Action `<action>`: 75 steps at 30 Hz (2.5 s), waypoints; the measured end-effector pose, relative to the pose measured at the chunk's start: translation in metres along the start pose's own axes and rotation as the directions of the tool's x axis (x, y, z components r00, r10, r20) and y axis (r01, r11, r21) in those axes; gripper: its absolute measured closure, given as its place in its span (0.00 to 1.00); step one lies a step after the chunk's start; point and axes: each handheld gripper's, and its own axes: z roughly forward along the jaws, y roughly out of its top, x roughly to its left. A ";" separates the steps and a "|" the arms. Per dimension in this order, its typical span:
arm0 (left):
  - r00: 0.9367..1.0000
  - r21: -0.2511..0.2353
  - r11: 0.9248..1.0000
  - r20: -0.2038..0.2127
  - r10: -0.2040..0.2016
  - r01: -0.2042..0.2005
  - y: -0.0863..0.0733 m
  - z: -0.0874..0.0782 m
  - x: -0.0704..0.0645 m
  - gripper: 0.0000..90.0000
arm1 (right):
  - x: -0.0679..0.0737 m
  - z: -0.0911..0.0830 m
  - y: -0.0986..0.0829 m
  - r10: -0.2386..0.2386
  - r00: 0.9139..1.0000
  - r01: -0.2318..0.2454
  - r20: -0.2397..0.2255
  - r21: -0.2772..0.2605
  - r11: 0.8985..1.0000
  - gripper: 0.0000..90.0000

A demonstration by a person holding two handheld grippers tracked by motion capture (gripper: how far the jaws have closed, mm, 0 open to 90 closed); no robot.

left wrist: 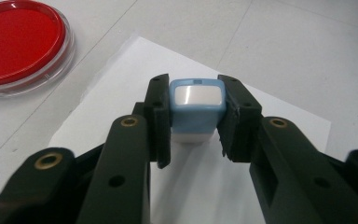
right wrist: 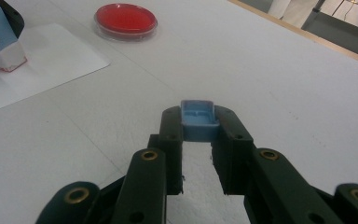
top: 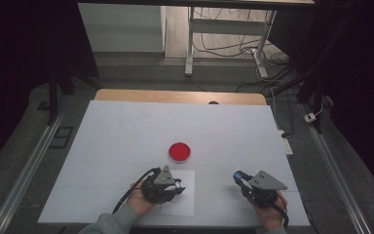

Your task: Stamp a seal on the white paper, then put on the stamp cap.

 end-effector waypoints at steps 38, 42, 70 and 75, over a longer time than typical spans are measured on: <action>0.969 -0.251 0.937 0.092 -0.228 0.244 0.007 -0.070 0.041 0.75 | 0.001 0.001 0.001 -0.005 1.000 0.005 -0.007 -0.005 1.000 0.82; 0.968 -0.260 0.933 0.091 -0.235 0.251 0.006 -0.074 0.044 0.75 | 0.000 0.001 0.001 -0.007 1.000 0.007 -0.006 -0.003 1.000 0.82; 0.967 -0.265 0.931 0.092 -0.236 0.252 0.010 -0.070 0.042 0.74 | 0.004 0.005 0.003 -0.014 1.000 0.014 -0.017 -0.004 1.000 0.82; 0.967 -0.263 0.930 0.093 -0.238 0.255 0.010 -0.069 0.042 0.74 | 0.005 0.008 0.003 -0.016 1.000 0.016 -0.023 -0.003 1.000 0.82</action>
